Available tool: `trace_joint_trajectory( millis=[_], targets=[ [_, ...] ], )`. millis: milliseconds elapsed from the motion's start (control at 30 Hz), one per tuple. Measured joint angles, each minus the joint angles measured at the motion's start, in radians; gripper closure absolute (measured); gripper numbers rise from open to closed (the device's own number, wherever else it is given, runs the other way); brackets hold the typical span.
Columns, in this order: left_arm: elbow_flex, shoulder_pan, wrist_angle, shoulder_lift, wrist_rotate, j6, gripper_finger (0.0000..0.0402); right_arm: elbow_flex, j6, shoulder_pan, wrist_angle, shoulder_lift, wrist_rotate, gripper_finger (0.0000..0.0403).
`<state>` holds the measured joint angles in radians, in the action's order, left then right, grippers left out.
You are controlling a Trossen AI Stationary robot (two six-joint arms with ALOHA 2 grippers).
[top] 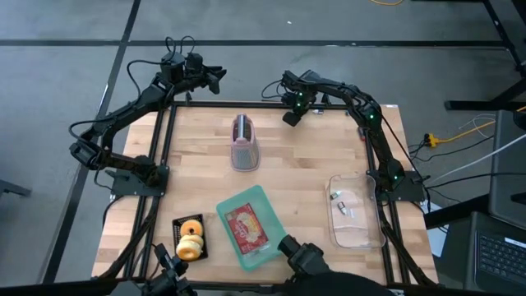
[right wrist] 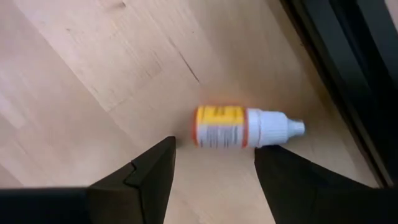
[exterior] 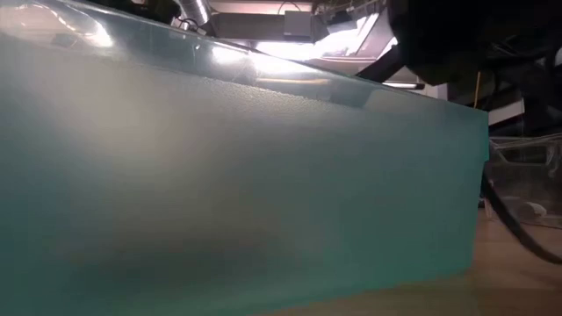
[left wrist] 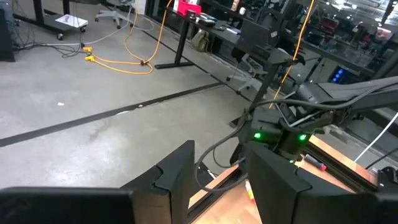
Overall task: Pick & Place Food Item
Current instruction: Put the yellow food coloring bottle into the transparent bin
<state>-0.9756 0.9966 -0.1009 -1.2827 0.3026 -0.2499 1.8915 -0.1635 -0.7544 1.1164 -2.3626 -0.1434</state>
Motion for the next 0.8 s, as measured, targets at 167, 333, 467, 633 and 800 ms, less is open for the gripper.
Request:
trace_joint_trajectory(
  millis=[167,333,467,633,800],
  targets=[
    [0.000,0.000,0.000,0.000,-0.017,0.001,0.0261,-0.001,0.031,0.007,-0.029,-0.002,0.021,0.0190],
    [0.000,0.000,0.000,0.000,-0.022,0.001,0.0261,-0.001,0.075,0.004,-0.045,-0.004,-0.033,0.0215],
    [0.000,0.000,0.000,0.000,-0.022,0.001,0.0261,-0.002,0.124,-0.001,-0.061,-0.002,-0.087,0.0217],
    [0.000,0.000,0.000,0.000,-0.022,-0.014,0.0261,-0.003,0.187,0.001,-0.061,-0.003,-0.192,0.0199],
    [0.000,0.000,0.000,0.000,-0.022,-0.017,0.0261,-0.003,0.244,0.004,-0.066,-0.003,-0.176,0.0179]
  ],
)
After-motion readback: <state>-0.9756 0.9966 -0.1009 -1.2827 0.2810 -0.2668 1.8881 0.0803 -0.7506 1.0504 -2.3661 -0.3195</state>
